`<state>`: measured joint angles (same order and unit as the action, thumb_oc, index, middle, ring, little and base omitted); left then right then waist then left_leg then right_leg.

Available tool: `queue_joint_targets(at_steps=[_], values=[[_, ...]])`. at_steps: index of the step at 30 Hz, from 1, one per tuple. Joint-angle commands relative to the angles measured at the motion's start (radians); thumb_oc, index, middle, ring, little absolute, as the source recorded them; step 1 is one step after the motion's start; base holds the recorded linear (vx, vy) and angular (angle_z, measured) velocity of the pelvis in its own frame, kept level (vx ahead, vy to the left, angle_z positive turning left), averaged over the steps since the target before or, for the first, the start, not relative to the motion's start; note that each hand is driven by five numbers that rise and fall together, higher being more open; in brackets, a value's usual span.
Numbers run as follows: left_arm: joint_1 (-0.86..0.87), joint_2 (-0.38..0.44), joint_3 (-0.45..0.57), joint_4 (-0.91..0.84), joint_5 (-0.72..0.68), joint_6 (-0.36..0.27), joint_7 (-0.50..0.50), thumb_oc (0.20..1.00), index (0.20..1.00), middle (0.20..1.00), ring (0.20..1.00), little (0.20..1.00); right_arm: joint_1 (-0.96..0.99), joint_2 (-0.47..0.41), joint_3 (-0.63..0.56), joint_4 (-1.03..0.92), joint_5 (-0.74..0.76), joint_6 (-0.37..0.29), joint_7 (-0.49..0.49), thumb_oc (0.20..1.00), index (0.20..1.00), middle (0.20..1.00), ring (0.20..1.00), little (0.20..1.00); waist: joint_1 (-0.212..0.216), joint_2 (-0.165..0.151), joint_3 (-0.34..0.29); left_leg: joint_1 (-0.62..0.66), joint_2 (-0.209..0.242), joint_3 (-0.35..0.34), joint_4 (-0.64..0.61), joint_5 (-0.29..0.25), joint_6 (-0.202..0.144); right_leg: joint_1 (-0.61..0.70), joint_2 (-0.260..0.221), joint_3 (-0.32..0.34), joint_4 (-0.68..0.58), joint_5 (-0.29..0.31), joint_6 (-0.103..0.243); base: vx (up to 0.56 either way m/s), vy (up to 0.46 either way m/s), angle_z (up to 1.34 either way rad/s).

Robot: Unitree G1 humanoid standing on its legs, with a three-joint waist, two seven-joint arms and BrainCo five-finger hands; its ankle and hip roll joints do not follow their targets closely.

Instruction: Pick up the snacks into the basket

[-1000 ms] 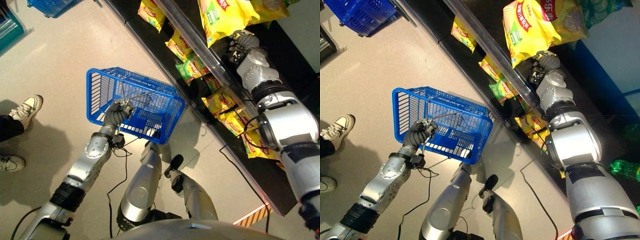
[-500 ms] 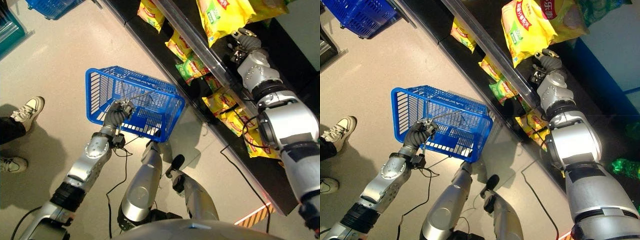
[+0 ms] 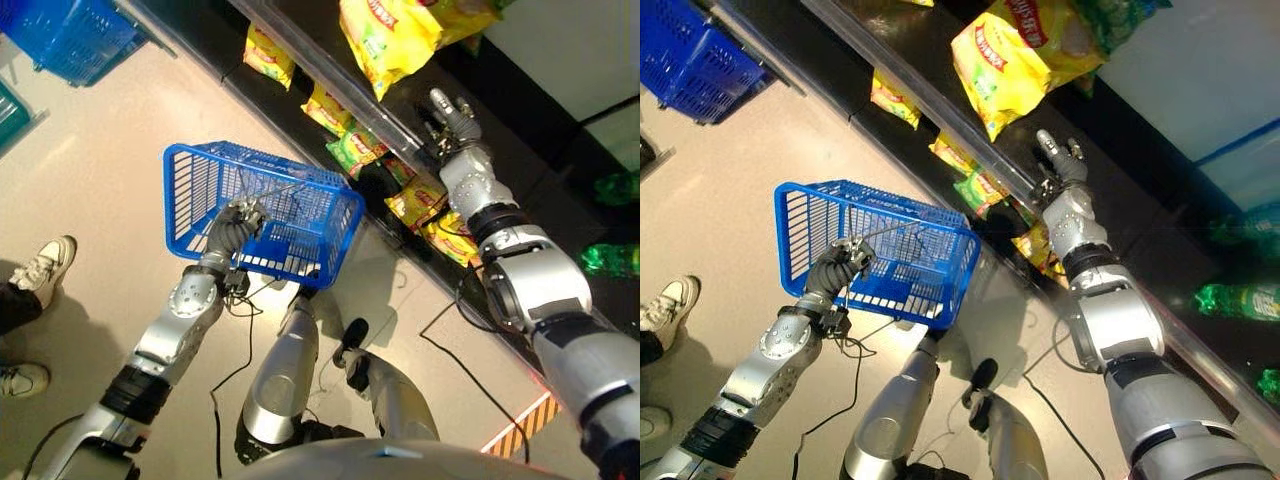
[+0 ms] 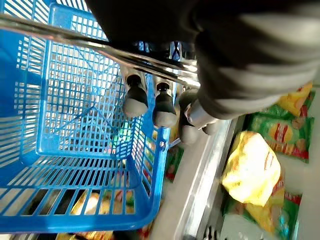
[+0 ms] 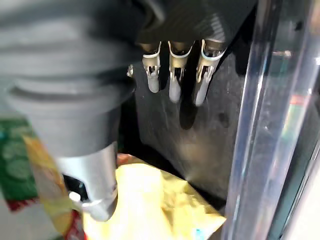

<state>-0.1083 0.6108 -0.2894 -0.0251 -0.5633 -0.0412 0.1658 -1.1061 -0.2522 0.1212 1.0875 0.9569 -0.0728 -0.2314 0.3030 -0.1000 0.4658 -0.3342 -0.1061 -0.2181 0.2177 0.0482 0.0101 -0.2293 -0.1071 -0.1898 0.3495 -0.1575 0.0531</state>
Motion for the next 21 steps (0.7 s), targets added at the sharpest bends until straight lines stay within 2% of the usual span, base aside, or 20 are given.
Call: queue_joint_targets(at_steps=[1,2,3,4,5,6,7,8,9,10,11,12,13,14,15,16,17,18,19,21], values=[[0.001,-0.020,0.085,-0.168,0.008,-0.103,-0.015,0.200,0.200,0.200,0.200,0.200,0.017,-0.011,0.053,-0.067,-0.002,-0.030,0.016,1.000,1.000,1.000,1.000,1.000,-0.046,0.033,-0.100,0.079,-0.034,0.020,0.016,-0.141,0.037,-0.072,-0.063,-0.007,0.138,0.245,0.125,0.00,0.201,-0.31],[0.001,-0.021,0.091,-0.169,0.008,-0.107,-0.013,0.200,0.200,0.200,0.200,0.200,0.017,-0.007,0.053,-0.078,-0.005,-0.027,0.019,1.000,1.000,1.000,1.000,1.000,-0.047,0.043,-0.097,0.094,-0.022,0.036,0.011,-0.145,0.037,-0.086,-0.070,-0.041,0.148,0.231,0.126,0.05,0.030,-0.60],[0.004,-0.023,0.091,-0.171,0.009,-0.108,-0.016,0.200,0.200,0.200,0.200,0.200,0.015,-0.008,0.054,-0.078,-0.006,-0.027,0.022,1.000,1.000,1.000,1.000,1.000,-0.054,0.047,-0.098,0.113,-0.020,0.048,0.000,-0.147,0.034,-0.099,-0.056,-0.062,0.124,0.221,0.126,0.16,-0.018,-0.79],[-0.002,-0.027,0.083,-0.158,0.004,-0.112,-0.023,0.200,0.200,0.200,0.200,0.200,0.013,-0.021,0.053,-0.069,-0.005,-0.030,0.021,1.000,1.000,1.000,1.000,1.000,-0.087,0.046,-0.099,0.148,-0.036,0.029,-0.029,-0.146,0.038,-0.151,0.049,-0.016,0.072,0.189,0.119,0.13,-0.057,-0.67],[-0.003,-0.027,0.083,-0.157,0.003,-0.113,-0.023,0.200,0.200,0.200,0.200,0.200,0.013,-0.021,0.053,-0.069,-0.005,-0.030,0.021,1.000,1.000,1.000,1.000,1.000,-0.087,0.046,-0.101,0.146,-0.035,0.029,-0.033,-0.140,0.037,-0.152,0.050,-0.017,0.065,0.196,0.117,0.17,-0.103,-0.35],[-0.006,-0.027,0.074,-0.148,-0.003,-0.111,-0.031,0.200,0.200,0.200,0.200,0.200,0.028,-0.028,0.058,-0.087,-0.008,-0.032,0.021,1.000,1.000,1.000,1.000,1.000,-0.116,0.032,-0.106,0.157,-0.052,0.011,-0.050,-0.131,0.037,-0.168,0.122,0.032,-0.013,0.187,0.114,0.17,-0.086,0.01],[0.028,-0.042,0.089,-0.152,-0.005,-0.094,-0.037,0.200,0.200,0.200,0.200,0.200,0.101,-0.036,0.049,-0.137,-0.015,-0.027,0.012,1.000,1.000,1.000,1.000,1.000,-0.112,0.024,-0.127,0.164,-0.076,-0.010,-0.045,-0.140,0.029,-0.105,0.088,0.011,-0.103,0.147,0.092,0.17,-0.084,0.17],[0.030,-0.041,0.089,-0.153,-0.005,-0.093,-0.037,0.200,0.200,0.200,0.200,0.200,0.104,-0.036,0.049,-0.141,-0.015,-0.026,0.011,1.000,1.000,1.000,1.000,1.000,-0.114,0.023,-0.127,0.162,-0.078,-0.012,-0.046,-0.134,0.028,-0.104,0.086,0.009,-0.108,0.153,0.092,0.14,-0.051,0.58],[0.043,-0.045,0.087,-0.162,-0.001,-0.092,-0.054,0.200,0.200,0.200,0.200,0.200,0.105,-0.044,0.065,-0.126,-0.008,-0.025,0.023,1.000,1.000,1.000,1.000,1.000,-0.115,0.026,-0.134,0.163,-0.078,-0.002,-0.032,-0.153,0.022,-0.072,0.074,-0.001,-0.121,0.133,0.070,0.04,-0.124,0.73],[0.034,-0.059,0.063,-0.160,-0.016,-0.098,-0.066,0.200,0.200,0.200,0.200,0.200,0.107,-0.075,0.072,-0.126,-0.004,-0.038,0.013,1.000,1.000,1.000,1.000,1.000,-0.123,0.029,-0.120,0.104,-0.087,0.033,0.132,-0.165,-0.024,-0.017,0.104,0.043,-0.148,0.107,0.018,0.04,-0.123,0.73],[0.033,-0.059,0.063,-0.160,-0.017,-0.098,-0.066,0.200,0.200,0.200,0.200,0.200,0.106,-0.076,0.071,-0.127,-0.004,-0.038,0.013,1.000,1.000,1.000,1.000,1.000,-0.124,0.028,-0.120,0.097,-0.089,0.033,0.136,-0.160,-0.025,-0.019,0.103,0.041,-0.152,0.113,0.017,-0.03,-0.116,0.51],[0.038,-0.066,0.068,-0.165,-0.026,-0.101,-0.069,0.200,0.200,0.200,0.200,0.200,0.097,-0.080,0.074,-0.144,-0.019,-0.032,0.015,1.000,1.000,1.000,1.000,1.000,-0.113,0.033,-0.105,0.055,-0.095,0.040,0.217,-0.133,-0.049,-0.009,0.088,0.022,-0.155,0.108,0.015,-0.08,-0.013,0.48],[0.033,-0.083,0.062,-0.154,-0.027,-0.099,-0.064,0.200,0.200,0.200,0.200,0.200,0.071,-0.096,0.082,-0.131,-0.015,-0.032,0.016,1.000,1.000,1.000,1.000,1.000,-0.085,0.043,-0.078,-0.004,-0.108,0.007,0.314,-0.118,-0.073,0.008,0.082,0.035,-0.149,0.092,0.007,-0.07,-0.013,0.37],[0.031,-0.084,0.061,-0.153,-0.027,-0.099,-0.064,0.200,0.200,0.200,0.200,0.200,0.069,-0.097,0.082,-0.130,-0.014,-0.032,0.016,1.000,1.000,1.000,1.000,1.000,-0.085,0.041,-0.078,-0.008,-0.110,0.006,0.311,-0.110,-0.074,0.005,0.079,0.034,-0.152,0.097,0.007,0.01,-0.034,0.16],[0.036,-0.077,0.061,-0.151,-0.038,-0.091,-0.053,0.200,0.200,0.200,0.200,0.200,0.033,-0.082,0.088,-0.111,0.001,-0.033,0.012,1.000,1.000,1.000,1.000,1.000,-0.081,0.026,-0.088,-0.036,-0.076,-0.039,0.232,-0.124,-0.063,0.006,0.087,0.054,-0.169,0.090,0.015,0.05,-0.038,-0.11],[0.037,-0.076,0.063,-0.152,-0.038,-0.090,-0.053,0.200,0.200,0.200,0.200,0.200,0.031,-0.080,0.089,-0.108,0.002,-0.033,0.012,1.000,1.000,1.000,1.000,1.000,-0.082,0.023,-0.090,-0.035,-0.076,-0.038,0.227,-0.124,-0.063,0.005,0.087,0.055,-0.171,0.090,0.015,0.17,-0.005,-0.07],[0.053,-0.071,0.077,-0.156,-0.046,-0.086,-0.045,0.200,0.200,0.200,0.200,0.200,0.021,-0.069,0.099,-0.091,-0.002,-0.030,0.011,1.000,1.000,1.000,1.000,1.000,-0.088,0.030,-0.106,-0.036,0.018,-0.029,0.096,-0.075,-0.068,0.019,0.102,0.059,-0.179,0.078,0.027,0.12,0.020,0.05],[0.055,-0.071,0.078,-0.157,-0.046,-0.085,-0.045,0.200,0.200,0.200,0.200,0.200,0.021,-0.067,0.101,-0.090,-0.002,-0.030,0.011,1.000,1.000,1.000,1.000,1.000,-0.088,0.028,-0.108,-0.027,0.021,-0.028,0.076,-0.067,-0.070,0.019,0.102,0.061,-0.181,0.080,0.025,0.15,0.040,0.17],[0.051,-0.065,0.075,-0.158,-0.049,-0.088,-0.041,0.200,0.200,0.200,0.200,0.200,0.012,-0.066,0.107,-0.087,-0.004,-0.029,0.009,1.000,1.000,1.000,1.000,1.000,-0.086,0.030,-0.106,-0.036,0.048,-0.023,0.013,-0.022,-0.077,0.026,0.109,0.066,-0.183,0.074,0.022,0.10,0.042,0.13],[0.043,-0.064,0.072,-0.156,-0.046,-0.090,-0.032,0.200,0.200,0.200,0.200,0.200,0.020,-0.066,0.103,-0.098,-0.008,-0.034,0.001,1.000,1.000,1.000,1.000,1.000,-0.083,0.040,-0.103,-0.067,0.079,-0.018,-0.036,0.035,-0.087,0.044,0.112,0.063,-0.173,0.049,0.023,0.17,0.104,0.08]])
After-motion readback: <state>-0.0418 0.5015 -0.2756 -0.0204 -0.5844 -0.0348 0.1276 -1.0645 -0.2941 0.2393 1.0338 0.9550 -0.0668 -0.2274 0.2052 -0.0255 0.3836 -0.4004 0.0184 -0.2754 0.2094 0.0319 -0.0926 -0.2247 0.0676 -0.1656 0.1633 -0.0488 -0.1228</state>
